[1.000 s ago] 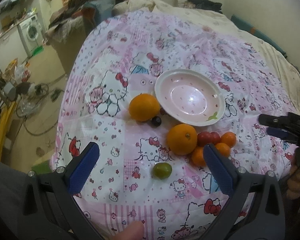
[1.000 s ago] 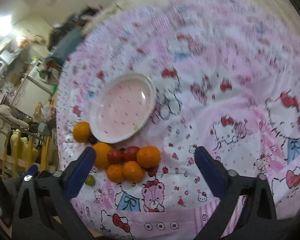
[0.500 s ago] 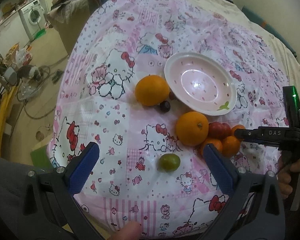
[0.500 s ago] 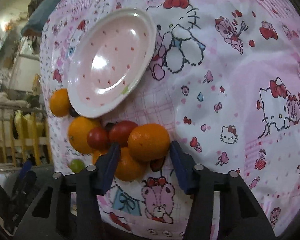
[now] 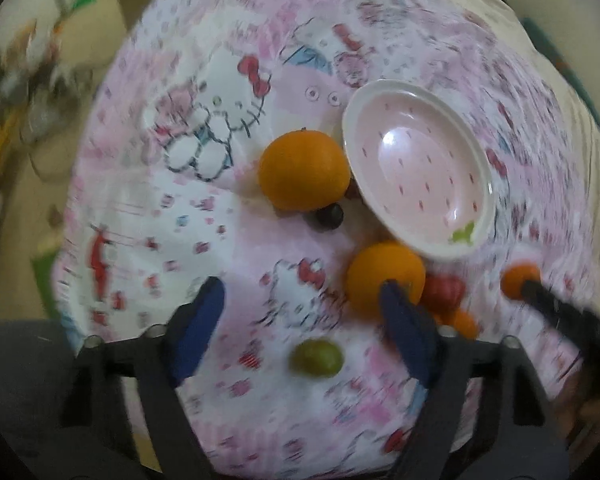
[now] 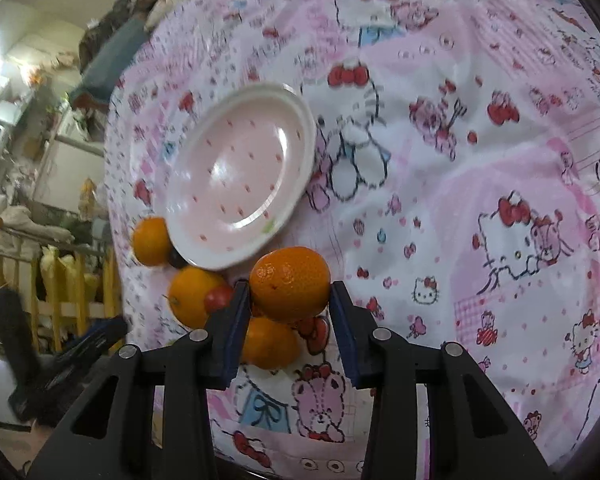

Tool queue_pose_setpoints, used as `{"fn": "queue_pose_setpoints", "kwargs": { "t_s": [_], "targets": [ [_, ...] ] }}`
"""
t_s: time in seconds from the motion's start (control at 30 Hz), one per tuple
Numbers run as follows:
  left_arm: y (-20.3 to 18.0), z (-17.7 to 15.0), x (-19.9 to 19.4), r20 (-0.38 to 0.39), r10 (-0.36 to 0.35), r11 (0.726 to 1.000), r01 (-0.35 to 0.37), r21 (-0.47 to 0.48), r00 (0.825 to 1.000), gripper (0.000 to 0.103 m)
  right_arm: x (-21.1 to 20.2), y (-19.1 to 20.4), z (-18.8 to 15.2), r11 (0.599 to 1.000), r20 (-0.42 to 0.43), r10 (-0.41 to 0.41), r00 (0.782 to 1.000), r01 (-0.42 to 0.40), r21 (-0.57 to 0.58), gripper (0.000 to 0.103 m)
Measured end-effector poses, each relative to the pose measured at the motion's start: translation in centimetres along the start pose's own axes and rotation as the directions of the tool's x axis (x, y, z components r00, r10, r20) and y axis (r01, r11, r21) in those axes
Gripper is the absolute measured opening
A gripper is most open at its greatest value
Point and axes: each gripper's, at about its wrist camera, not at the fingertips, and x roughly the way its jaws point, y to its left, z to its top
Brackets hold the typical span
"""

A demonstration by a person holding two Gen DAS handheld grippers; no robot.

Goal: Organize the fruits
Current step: 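Grasp a small tangerine from the fruit cluster with the right tool, then grasp the black grape beside the large orange with the left tool while the right holds the tangerine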

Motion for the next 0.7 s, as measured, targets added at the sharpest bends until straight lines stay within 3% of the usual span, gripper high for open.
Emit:
{"fn": "queue_pose_setpoints", "kwargs": {
  "t_s": [0.1,0.17,0.2,0.4,0.5,0.7],
  "targets": [
    [0.1,1.1,1.7,-0.024,-0.020,0.994,0.018,-0.104,0.999,0.062,-0.6,-0.2,0.3,1.000,0.022,0.022,1.000,-0.022,0.014,0.042],
    [-0.2,1.6,3.0,-0.049,-0.025,0.991,0.018,-0.136,0.998,0.050,-0.9,-0.3,0.5,0.999,0.029,0.028,0.999,-0.029,0.019,0.042],
    [-0.3,1.7,3.3,-0.051,-0.025,0.990,0.018,-0.141,0.998,0.044,-0.9,-0.3,0.6,0.999,0.032,0.029,0.999,-0.030,0.019,0.042],
    [-1.1,2.4,5.1,-0.060,-0.013,0.991,0.005,-0.137,0.998,0.042,-1.6,-0.7,1.0,0.998,0.052,0.043,0.998,-0.045,0.033,0.042],
    [-1.2,3.0,6.0,-0.059,0.006,0.991,-0.014,-0.131,0.998,0.031,-1.7,-0.6,1.1,0.998,0.057,0.047,0.997,-0.049,0.033,0.042],
    [-1.4,3.4,6.8,-0.054,-0.023,0.993,0.017,-0.113,0.998,0.015,-1.5,-0.3,1.4,0.999,0.056,0.043,0.998,-0.044,0.023,0.042]
  ]
}}
